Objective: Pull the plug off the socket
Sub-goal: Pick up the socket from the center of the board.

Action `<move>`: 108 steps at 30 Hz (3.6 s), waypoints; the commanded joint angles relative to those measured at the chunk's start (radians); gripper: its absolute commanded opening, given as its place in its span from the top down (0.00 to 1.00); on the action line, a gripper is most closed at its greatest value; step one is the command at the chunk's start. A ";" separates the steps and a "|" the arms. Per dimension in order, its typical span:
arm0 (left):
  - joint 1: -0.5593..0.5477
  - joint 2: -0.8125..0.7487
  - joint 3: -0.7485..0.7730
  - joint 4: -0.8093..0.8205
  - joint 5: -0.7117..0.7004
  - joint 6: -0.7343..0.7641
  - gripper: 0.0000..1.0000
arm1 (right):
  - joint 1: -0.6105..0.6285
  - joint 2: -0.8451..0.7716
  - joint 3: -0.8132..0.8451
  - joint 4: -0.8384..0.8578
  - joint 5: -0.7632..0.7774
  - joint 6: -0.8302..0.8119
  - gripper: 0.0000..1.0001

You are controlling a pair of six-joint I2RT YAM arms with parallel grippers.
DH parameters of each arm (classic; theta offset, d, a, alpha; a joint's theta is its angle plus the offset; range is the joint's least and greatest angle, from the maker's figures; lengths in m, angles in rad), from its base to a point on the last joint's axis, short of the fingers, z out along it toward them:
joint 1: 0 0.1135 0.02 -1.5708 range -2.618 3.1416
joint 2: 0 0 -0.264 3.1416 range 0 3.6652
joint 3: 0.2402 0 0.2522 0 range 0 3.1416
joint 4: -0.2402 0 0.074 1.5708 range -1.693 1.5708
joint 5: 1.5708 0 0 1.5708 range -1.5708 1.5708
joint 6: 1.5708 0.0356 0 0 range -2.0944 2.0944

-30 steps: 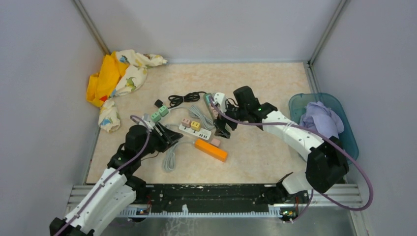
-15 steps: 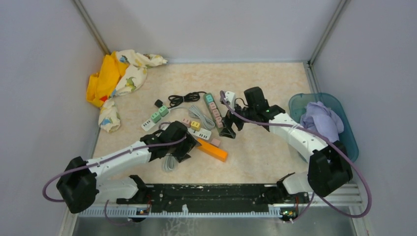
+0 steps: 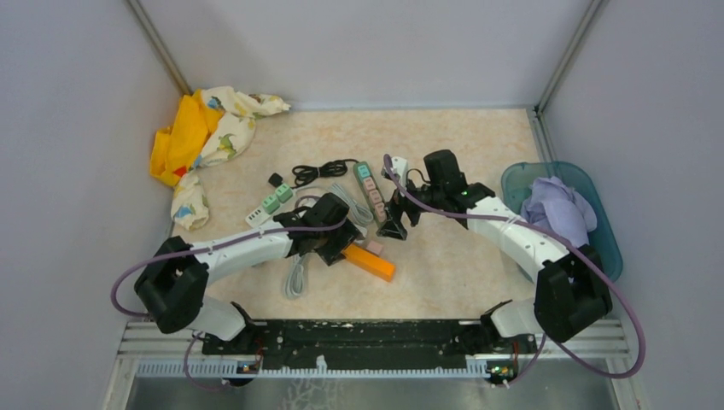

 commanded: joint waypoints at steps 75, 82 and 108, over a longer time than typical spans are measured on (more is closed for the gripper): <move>-0.006 -0.553 -0.790 1.174 -0.198 0.257 1.00 | 0.266 0.039 -0.290 0.535 0.132 0.384 0.01; -0.006 -0.553 -0.800 1.217 -0.191 0.228 1.00 | 0.319 0.077 -0.286 0.562 0.162 0.411 0.04; -0.011 -0.838 -0.780 0.922 -0.034 0.491 0.02 | 0.214 0.025 -0.198 0.308 -0.017 0.061 0.88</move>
